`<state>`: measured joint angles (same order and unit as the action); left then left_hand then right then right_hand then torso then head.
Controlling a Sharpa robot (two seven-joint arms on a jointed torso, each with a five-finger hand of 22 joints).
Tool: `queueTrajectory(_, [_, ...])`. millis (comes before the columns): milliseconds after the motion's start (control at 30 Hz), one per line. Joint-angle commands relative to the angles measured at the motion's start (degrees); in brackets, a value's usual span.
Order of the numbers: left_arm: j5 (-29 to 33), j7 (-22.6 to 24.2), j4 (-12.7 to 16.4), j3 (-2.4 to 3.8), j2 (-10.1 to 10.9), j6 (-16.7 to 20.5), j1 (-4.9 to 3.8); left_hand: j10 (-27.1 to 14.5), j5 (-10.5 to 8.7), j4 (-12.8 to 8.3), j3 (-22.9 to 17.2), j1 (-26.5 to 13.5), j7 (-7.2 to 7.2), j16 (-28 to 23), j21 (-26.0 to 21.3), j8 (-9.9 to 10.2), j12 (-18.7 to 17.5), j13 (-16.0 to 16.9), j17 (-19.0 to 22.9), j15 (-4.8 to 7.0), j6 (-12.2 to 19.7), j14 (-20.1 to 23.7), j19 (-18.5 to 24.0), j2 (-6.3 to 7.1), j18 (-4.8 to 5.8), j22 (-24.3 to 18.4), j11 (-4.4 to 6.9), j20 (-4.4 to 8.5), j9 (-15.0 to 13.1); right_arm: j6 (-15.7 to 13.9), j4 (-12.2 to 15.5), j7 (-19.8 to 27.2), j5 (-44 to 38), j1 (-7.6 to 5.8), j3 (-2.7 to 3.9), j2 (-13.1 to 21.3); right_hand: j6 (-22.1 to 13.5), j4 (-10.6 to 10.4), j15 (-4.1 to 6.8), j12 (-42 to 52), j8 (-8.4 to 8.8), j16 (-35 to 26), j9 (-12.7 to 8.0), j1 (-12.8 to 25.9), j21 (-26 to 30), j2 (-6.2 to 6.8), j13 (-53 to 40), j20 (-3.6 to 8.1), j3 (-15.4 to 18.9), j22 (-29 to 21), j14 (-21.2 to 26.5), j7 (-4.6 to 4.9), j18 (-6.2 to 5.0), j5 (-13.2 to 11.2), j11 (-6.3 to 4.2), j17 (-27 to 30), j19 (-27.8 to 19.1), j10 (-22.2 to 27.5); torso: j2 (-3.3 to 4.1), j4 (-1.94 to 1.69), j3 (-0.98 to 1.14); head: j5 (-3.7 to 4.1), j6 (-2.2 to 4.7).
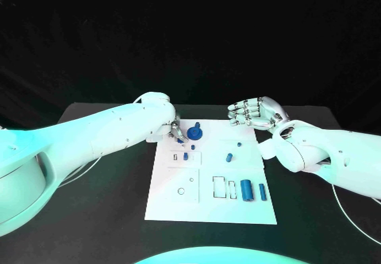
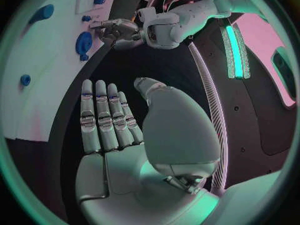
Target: Assemble the parts on the task board
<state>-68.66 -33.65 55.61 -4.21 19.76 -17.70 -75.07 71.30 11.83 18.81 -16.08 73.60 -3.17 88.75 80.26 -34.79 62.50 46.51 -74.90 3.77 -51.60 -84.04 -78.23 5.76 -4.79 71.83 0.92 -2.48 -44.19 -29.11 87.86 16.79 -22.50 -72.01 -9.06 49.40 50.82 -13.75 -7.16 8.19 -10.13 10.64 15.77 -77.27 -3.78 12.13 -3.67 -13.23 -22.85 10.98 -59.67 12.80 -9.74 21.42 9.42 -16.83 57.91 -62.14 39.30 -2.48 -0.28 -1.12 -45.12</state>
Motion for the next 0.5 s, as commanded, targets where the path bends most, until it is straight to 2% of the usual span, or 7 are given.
queueTrajectory(33, [1.3,1.1,0.2,-0.19,0.3,1.0,0.36,-0.7,0.31,-2.8,-4.9,1.9,-0.06,-0.3,-0.4,0.3,-0.5,-0.4,-12.1,0.14,0.7,-5.0,0.7,-0.24,0.48,-0.3,-0.09,-0.06,0.2,0.9,0.0,0.4,-0.4,0.03,0.01,0.0,0.2,0.0,0.04,-0.2,0.22,-0.2,-0.1,0.6,0.0,0.13,0.0,-0.22,0.4,-0.1,-0.3,0.37,-0.84,0.2,0.10,0.1,0.3,-0.3,-0.02,-0.05,0.00,-0.07,0.08])
queueTrajectory(300, [2.7,1.8,0.9,-0.18,1.3,1.2,0.35,-1.7,0.32,-3.4,-10.5,2.9,-0.54,-0.6,-1.0,0.8,-1.0,-1.6,-11.5,-0.21,1.6,-4.7,1.4,0.81,0.28,-1.1,-0.50,-0.37,0.9,0.9,-0.1,0.4,-0.4,0.03,0.01,0.1,0.2,0.0,0.04,-0.2,0.22,-0.2,-0.1,0.6,0.0,0.13,0.0,-0.22,0.4,-0.1,-0.3,0.37,-0.84,0.2,0.10,0.1,0.3,-0.3,0.02,0.00,0.00,-0.20,0.19])
queueTrajectory(500, [3.5,2.2,1.4,-0.17,2.1,0.7,0.34,-2.2,0.37,-3.8,-12.7,2.7,-0.87,-0.7,-1.2,1.1,-1.1,-1.9,-11.3,-0.44,2.1,-4.7,1.7,1.23,0.22,-1.3,-0.77,-0.55,1.2,1.0,-0.1,0.4,-0.4,0.04,0.01,0.1,0.2,0.0,0.03,-0.2,0.24,-0.3,-0.1,0.6,0.0,0.12,0.0,-0.22,0.4,-0.2,-0.3,0.38,-0.84,0.2,0.11,0.1,0.3,-0.3,0.02,-0.01,0.01,-0.24,0.27])
